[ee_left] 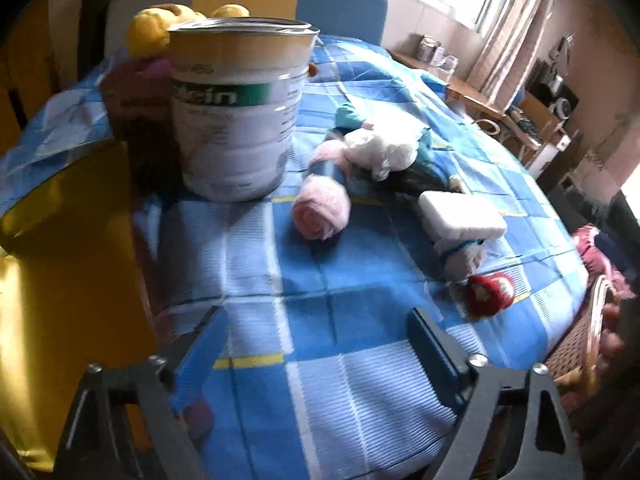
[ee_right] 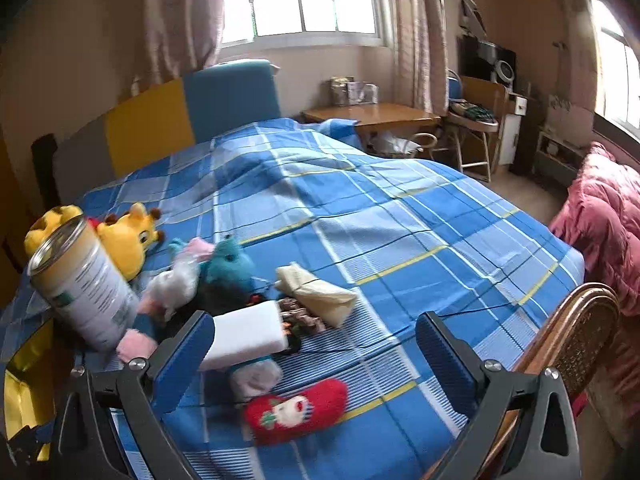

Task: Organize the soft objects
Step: 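Move the left tool toward the pink towel roll with blue band, then grasp the pink towel roll with the left gripper and lift it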

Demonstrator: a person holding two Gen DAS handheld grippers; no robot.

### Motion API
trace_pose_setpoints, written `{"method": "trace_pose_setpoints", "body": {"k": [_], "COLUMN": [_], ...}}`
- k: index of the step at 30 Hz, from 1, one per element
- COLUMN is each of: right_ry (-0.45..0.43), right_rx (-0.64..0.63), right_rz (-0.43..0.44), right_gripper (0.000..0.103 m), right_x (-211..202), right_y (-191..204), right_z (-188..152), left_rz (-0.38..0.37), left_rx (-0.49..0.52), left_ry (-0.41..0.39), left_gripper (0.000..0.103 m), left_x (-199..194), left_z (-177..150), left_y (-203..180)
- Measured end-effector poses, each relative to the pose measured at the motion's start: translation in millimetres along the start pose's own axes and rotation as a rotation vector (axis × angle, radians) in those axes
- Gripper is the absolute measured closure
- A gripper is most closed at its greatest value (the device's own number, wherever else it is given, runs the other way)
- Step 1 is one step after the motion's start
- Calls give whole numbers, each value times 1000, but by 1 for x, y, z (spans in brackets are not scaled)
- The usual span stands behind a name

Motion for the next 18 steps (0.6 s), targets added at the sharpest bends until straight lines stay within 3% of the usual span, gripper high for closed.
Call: {"method": "trace_pose_setpoints", "body": {"k": [6,9,12,18], "right_ry": [32,56,70,76], "right_rx": [19,27,29,40], "right_rz": [11,39,62,100], "right_gripper": [1,1,1,1], "right_x": [10,16,21,25], "right_y": [-8,-4,1,4], "right_z": [-5,-10,-13,-14], "left_rz": [35,76,112,184], "left_rx": [44,88,131,204], "left_ry": [13,32,52,75], "left_gripper": [21,32,38,39], "left_x": [26,48,72,112], "left_z": [27,39,48,56], "left_y": [-5,-5,-6,-7]}}
Point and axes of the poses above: each gripper's, at about its wrist camera, not at the fingertips, and x roughly the way its jaws point, y to its left, z to its top, the point moved 9 cm from there along x, roughly the way its jaws point, and after that the axes turned 3 degrees about -y, right-handed, at the moved point
